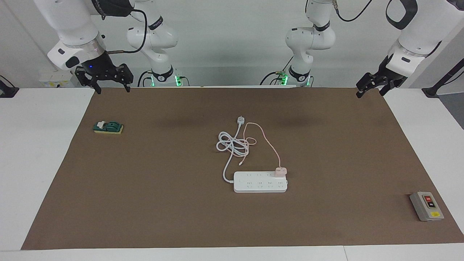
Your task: Plug charger into power strip
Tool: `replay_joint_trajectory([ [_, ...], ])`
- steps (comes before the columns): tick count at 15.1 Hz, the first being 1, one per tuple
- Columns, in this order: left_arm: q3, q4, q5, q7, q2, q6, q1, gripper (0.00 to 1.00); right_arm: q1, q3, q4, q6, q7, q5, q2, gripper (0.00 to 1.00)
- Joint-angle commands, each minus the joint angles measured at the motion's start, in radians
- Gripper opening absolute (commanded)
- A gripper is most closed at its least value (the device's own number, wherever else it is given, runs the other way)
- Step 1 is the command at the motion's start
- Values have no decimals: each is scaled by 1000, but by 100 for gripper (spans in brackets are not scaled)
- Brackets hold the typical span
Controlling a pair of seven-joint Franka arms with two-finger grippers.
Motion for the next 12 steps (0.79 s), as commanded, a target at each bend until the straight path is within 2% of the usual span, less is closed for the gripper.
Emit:
replay_joint_trajectory([
  [1,-11,-27,17,-2,-21,-3,22,100,-5,8,-15,16,14,0,-16,100],
  [6,-24,-22,19,-19,-15,26,36,100,-5,8,-16,12,14,0,-16,100],
  [9,-133,-25,19,-16,-13,26,141,100,-5,8,-16,12,14,1,-16,100],
  [12,-158,-23,17,-16,-4,44,157,100,-5,8,-16,12,16,1,-16,100],
])
